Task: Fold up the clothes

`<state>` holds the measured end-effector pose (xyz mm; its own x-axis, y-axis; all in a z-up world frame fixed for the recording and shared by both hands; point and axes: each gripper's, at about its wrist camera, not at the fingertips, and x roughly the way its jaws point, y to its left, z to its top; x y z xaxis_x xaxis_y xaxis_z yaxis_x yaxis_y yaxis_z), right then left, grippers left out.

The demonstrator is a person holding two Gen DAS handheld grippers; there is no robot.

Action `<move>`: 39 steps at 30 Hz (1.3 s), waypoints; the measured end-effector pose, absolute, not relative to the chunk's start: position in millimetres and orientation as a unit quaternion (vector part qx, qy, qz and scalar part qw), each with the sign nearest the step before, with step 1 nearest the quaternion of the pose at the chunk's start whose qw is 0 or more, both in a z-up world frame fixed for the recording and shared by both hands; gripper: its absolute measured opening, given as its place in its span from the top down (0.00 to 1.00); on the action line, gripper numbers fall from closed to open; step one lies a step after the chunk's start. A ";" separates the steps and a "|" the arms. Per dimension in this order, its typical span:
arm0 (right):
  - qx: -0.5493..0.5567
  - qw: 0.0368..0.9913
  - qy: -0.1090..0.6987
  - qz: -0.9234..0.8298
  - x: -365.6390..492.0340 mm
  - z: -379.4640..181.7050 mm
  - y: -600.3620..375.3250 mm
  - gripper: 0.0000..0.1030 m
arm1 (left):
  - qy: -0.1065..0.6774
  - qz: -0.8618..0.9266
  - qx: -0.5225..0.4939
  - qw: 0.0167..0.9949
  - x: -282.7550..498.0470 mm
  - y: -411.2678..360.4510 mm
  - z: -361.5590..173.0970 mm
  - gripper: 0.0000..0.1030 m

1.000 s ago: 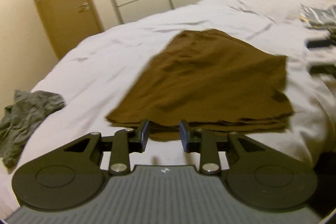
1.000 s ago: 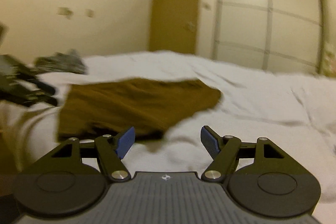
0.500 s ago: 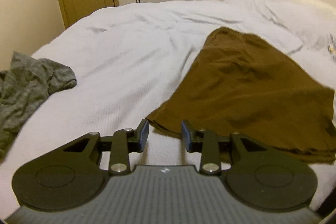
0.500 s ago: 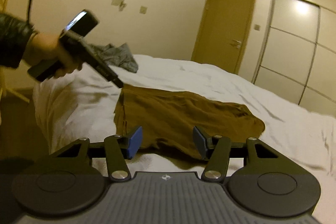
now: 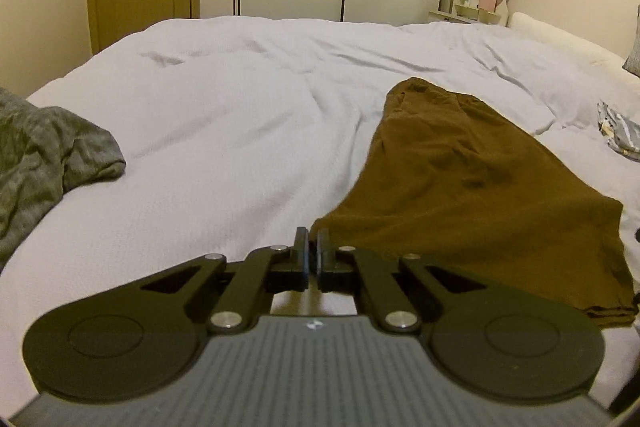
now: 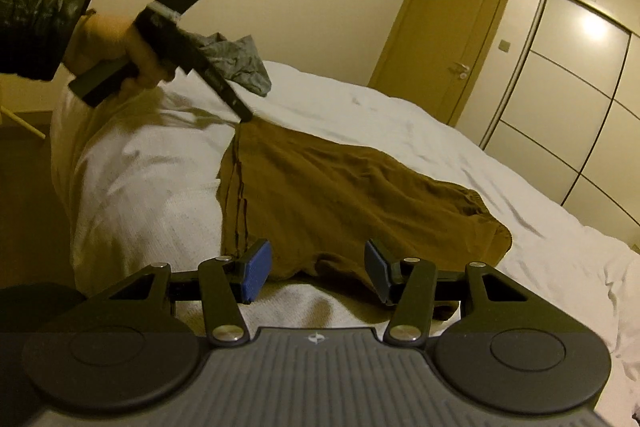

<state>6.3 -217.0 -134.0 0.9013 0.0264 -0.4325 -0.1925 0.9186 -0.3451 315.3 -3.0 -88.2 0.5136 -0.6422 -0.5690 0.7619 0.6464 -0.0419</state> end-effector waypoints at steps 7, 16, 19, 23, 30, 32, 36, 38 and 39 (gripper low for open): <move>-0.199 0.953 0.219 0.064 11.6 -135.6 -208.8 0.49 | 0.303 -0.397 0.101 0.861 318.8 -2.4 -106.1 0.98; -0.277 0.929 0.226 0.100 13.9 -133.0 -193.2 0.49 | 0.196 -0.391 0.285 0.853 270.2 4.8 -93.6 0.78; -0.307 0.915 0.234 0.118 11.0 -135.7 -186.7 0.49 | 0.148 -0.413 0.371 0.818 247.7 4.2 -102.5 0.73; -0.345 0.899 0.241 0.123 15.3 -147.1 -177.2 0.49 | 0.071 -0.416 0.494 0.760 225.2 -7.5 -127.1 0.74; -0.405 0.881 0.222 0.104 27.2 -158.9 -167.3 0.61 | -0.061 -0.410 0.663 0.623 209.7 -31.2 -163.8 0.74; -0.410 0.879 0.222 0.101 30.6 -160.3 -168.0 0.63 | -0.091 -0.398 0.689 0.598 214.2 -39.8 -172.5 0.74; -0.422 0.874 0.220 0.096 37.4 -162.9 -169.2 0.65 | -0.097 -0.387 0.703 0.589 226.8 -58.4 -180.2 0.88; -0.422 0.874 0.222 0.094 40.7 -164.4 -170.7 0.73 | -0.087 -0.387 0.698 0.597 228.8 -63.3 -178.8 0.95; -0.420 0.875 0.224 0.092 42.5 -164.9 -172.2 0.92 | -0.082 -0.388 0.689 0.607 228.7 -64.4 -175.0 0.95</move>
<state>42.5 -172.2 -164.9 0.8828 -0.0265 -0.4690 -0.3496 0.6298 -0.6937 228.7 -64.4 -175.0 0.6854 -0.5837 -0.4353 0.3584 -0.2498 0.8995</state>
